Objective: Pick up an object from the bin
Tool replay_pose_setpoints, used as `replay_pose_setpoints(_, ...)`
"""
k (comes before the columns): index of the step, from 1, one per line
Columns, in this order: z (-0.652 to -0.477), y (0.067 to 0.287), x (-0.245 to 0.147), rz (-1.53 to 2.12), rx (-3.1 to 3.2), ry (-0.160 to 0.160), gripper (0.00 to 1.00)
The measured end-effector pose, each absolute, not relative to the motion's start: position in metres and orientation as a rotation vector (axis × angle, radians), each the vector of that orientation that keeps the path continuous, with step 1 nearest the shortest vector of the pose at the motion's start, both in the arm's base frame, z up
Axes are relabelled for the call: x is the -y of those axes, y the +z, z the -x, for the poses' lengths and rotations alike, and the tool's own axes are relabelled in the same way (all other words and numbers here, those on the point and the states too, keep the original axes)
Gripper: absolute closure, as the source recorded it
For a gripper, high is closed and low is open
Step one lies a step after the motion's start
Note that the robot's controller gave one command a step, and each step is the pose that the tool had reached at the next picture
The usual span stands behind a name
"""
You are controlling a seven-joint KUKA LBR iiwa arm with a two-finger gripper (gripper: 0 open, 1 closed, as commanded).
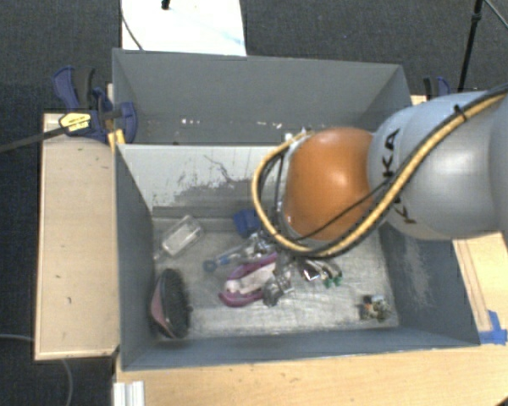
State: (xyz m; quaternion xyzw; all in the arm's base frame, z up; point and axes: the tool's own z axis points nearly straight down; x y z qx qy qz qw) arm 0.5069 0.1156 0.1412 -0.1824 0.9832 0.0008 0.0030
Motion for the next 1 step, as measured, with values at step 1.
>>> replay_pose_setpoints(1,-0.5077,0.1499,-0.1157,0.563,-3.083,0.003,1.00)
